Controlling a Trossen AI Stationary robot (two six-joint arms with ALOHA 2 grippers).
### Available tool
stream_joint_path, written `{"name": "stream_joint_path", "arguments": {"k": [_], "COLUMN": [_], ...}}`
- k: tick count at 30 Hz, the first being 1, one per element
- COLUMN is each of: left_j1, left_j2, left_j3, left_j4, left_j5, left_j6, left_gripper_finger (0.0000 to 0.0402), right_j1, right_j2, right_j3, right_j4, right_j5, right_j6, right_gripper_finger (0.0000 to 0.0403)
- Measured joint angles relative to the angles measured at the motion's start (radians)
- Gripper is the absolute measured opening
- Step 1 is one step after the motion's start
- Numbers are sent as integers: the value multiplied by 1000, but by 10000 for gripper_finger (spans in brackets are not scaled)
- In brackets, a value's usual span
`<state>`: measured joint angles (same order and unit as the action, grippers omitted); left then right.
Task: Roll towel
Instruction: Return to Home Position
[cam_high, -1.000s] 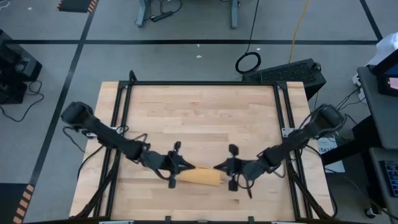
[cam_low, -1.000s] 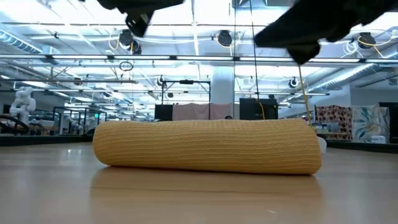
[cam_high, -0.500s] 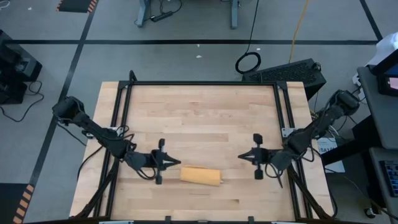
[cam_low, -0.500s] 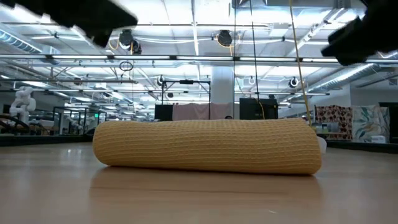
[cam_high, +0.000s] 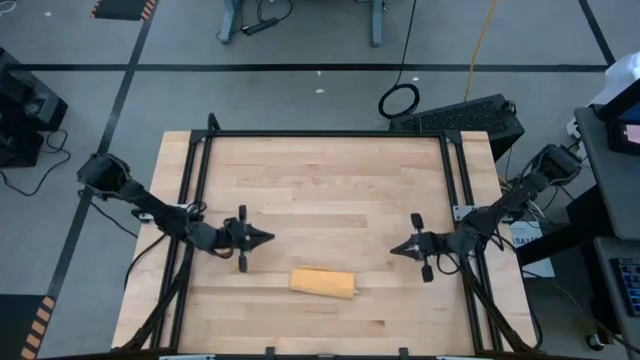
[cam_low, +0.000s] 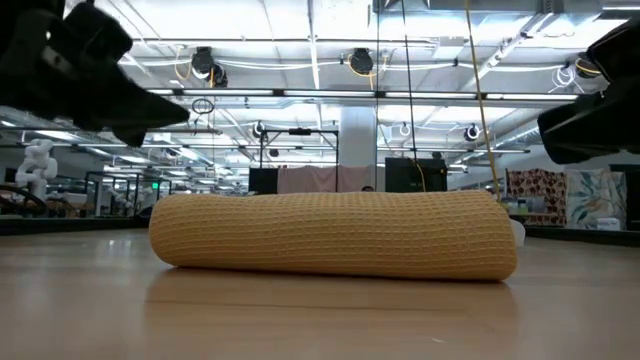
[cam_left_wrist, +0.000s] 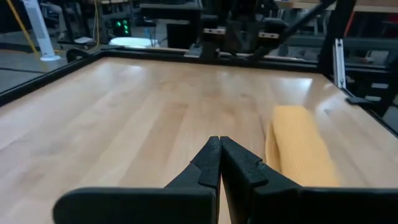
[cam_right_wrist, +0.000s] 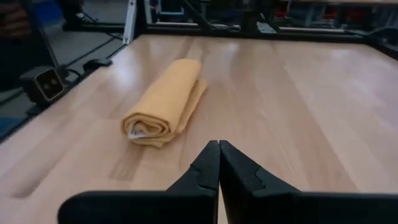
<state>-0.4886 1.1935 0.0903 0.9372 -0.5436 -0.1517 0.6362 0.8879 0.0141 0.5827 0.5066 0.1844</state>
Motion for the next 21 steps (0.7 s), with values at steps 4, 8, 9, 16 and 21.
{"name": "stream_joint_path", "arguments": {"k": [4,8,9,16,21], "left_j1": [20,25,25,26,35], "left_j2": [-6,-19,-19,-114,-282], "left_j3": [-83,-84,-84,-85,-85], "left_j4": [117,120,120,104,-34], "left_j5": [41,60,70,95,95], "left_j6": [0,24,30,150,213], "left_gripper_finger": [13,13,13,13,5], "right_j1": [-34,-69,-77,-120,-127], "right_j2": [-8,-34,-45,-144,-241], "right_j3": [-1,-1,-1,-1,0], "right_j4": [1,-1,-2,-96,-215], "right_j5": [-16,-43,-51,-94,-90], "right_j6": [-56,-119,-131,-172,-141], "right_gripper_finger": [0,0,0,0,0]}}
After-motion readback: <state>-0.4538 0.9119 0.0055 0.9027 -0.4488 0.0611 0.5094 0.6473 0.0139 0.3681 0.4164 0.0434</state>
